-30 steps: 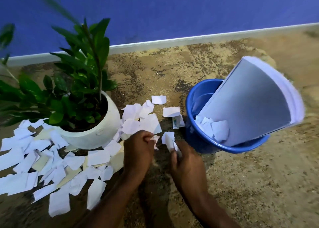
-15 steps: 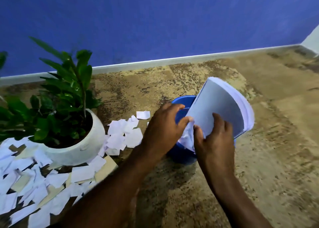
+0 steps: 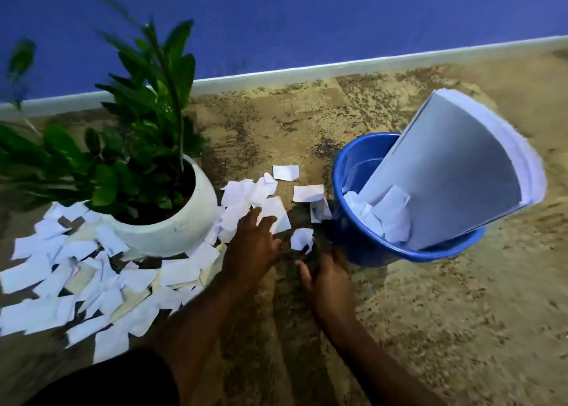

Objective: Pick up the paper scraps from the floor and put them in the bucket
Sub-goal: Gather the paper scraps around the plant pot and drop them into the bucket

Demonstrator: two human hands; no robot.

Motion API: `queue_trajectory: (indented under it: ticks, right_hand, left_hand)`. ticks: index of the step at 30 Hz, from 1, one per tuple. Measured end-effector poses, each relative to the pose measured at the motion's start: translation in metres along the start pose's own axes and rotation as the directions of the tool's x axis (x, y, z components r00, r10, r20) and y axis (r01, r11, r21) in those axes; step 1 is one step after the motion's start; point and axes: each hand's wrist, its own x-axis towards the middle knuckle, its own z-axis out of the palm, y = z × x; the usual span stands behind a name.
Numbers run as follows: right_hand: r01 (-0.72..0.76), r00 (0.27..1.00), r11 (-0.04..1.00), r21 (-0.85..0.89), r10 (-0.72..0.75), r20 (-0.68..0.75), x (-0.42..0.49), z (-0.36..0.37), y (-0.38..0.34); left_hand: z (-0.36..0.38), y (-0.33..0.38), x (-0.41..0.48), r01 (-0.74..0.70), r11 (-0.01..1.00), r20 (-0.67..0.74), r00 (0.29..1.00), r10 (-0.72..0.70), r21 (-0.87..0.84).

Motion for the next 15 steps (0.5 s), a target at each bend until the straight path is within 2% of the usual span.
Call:
queue_trajectory:
  ticks: [1, 3, 7, 10, 13, 15]
  right_hand:
    - [-0.041, 0.997, 0.999, 0.013, 0.04, 0.066, 0.007, 0.008, 0.007]
    - [-0.026, 0.994, 0.998, 0.053, 0.02, 0.11, 0.023, 0.026, 0.018]
    - [-0.053, 0.997, 0.997, -0.052, 0.056, 0.058, 0.05, 0.051, 0.034]
    - [0.019, 0.999, 0.987, -0.162, -0.014, 0.032, 0.056, 0.056, 0.04]
    - [0.08, 0.996, 0.97, -0.231, -0.089, -0.028, 0.055, 0.058, 0.04]
    - [0.069, 0.994, 0.967, -0.247, -0.088, -0.07, 0.054, 0.059, 0.038]
  left_hand:
    - [0.005, -0.005, 0.003, -0.023, 0.999, 0.014, 1.0, 0.023, 0.038]
    - [0.016, -0.015, 0.013, -0.062, 0.994, 0.017, 0.998, 0.061, 0.091]
    - [0.03, -0.027, 0.033, -0.037, 0.987, 0.086, 0.996, 0.023, 0.158]
    - [0.037, -0.033, 0.043, -0.045, 0.959, 0.15, 0.989, 0.003, 0.28]
    - [0.038, -0.036, 0.045, -0.067, 0.952, 0.099, 0.994, 0.039, 0.299]
    - [0.036, -0.033, 0.045, -0.086, 0.948, 0.052, 0.996, 0.074, 0.308]
